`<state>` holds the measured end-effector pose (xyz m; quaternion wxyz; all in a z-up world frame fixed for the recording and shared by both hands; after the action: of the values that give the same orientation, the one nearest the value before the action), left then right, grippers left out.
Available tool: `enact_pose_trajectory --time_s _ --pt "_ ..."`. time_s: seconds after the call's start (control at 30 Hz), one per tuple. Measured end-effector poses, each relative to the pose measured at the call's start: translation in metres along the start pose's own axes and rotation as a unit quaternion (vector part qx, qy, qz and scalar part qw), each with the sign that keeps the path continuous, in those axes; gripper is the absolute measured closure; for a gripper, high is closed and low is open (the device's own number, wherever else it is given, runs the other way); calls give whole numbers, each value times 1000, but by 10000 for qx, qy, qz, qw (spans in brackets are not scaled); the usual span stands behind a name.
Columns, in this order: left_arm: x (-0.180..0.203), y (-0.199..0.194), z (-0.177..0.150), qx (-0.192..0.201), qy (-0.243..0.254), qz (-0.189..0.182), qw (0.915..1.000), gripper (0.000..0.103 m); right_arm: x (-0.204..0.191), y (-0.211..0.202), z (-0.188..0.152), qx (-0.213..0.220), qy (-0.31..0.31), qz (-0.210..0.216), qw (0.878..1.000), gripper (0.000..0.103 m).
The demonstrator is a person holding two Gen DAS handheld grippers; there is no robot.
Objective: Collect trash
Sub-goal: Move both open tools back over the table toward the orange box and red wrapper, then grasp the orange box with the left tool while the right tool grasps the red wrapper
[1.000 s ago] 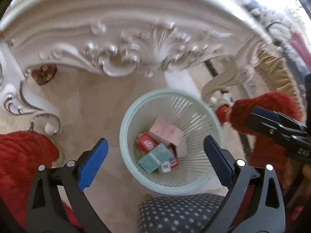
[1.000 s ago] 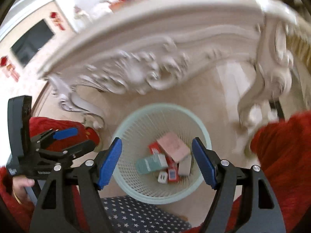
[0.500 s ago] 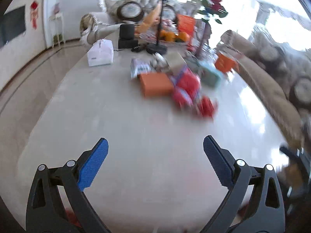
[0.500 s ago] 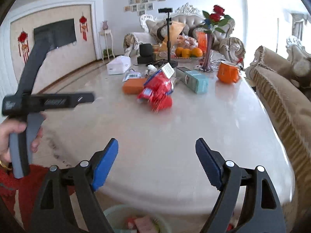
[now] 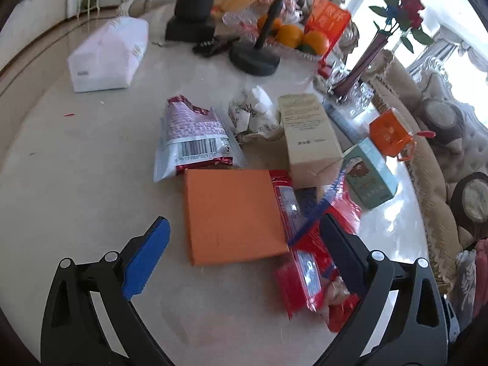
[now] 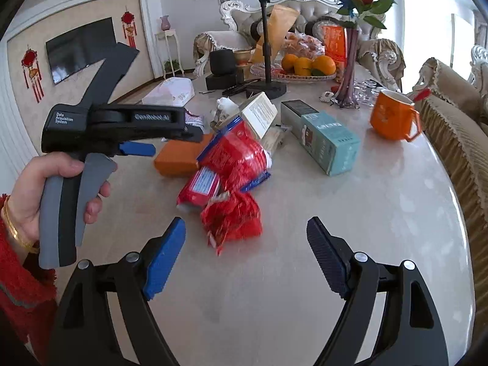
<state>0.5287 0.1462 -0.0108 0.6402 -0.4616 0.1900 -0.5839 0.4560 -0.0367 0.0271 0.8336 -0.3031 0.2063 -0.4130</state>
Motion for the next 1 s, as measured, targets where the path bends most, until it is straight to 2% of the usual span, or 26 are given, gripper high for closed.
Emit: enact_pose_trajectory --time_s 0.23,0.3,0.4,0.5,0.7,0.8,0.9,0.93,0.97,1.0 --pt "-6 26 -3 -374 231 332 9985 8 -4 24 8 -192 -251 -107 9994 25" --pt "-13 26 -1 -331 319 504 9977 8 -5 29 9 -222 -330 -174 9991 25" --pt "-21 24 -1 -399 297 504 9975 8 -6 36 10 -284 -407 -198 9986 25" --pt "-28 20 3 -385 421 762 9955 8 -7 46 8 -418 -539 -227 9974 25" --pt "-35 28 4 -544 374 893 9938 8 -11 57 3 -529 -630 -26 9966 25" --pt "-33 32 4 -524 636 1188 9895 8 -14 55 1 -568 -610 75 9965 26" --pt "-31 33 -1 -466 915 1425 9844 8 -15 54 -3 -585 -744 5 9955 27" --pt "-30 31 -1 -388 967 1486 9834 8 -16 56 -6 -664 -784 -10 9947 28" --pt "-30 30 -2 -349 997 1505 9829 8 -19 58 -8 -734 -818 32 9939 38" --pt "-28 28 -3 -323 1038 1440 9836 16 -24 58 -11 -789 -854 157 9931 45"
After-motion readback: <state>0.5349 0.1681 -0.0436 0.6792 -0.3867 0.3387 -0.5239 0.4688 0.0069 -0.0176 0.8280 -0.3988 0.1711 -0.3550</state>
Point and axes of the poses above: each gripper's, at about its wrist camera, not at the fingertips, and y roughly the way its jaws point, x to its right, z to its top, the point moved 10 cm from there along y, roughly the way its jaws point
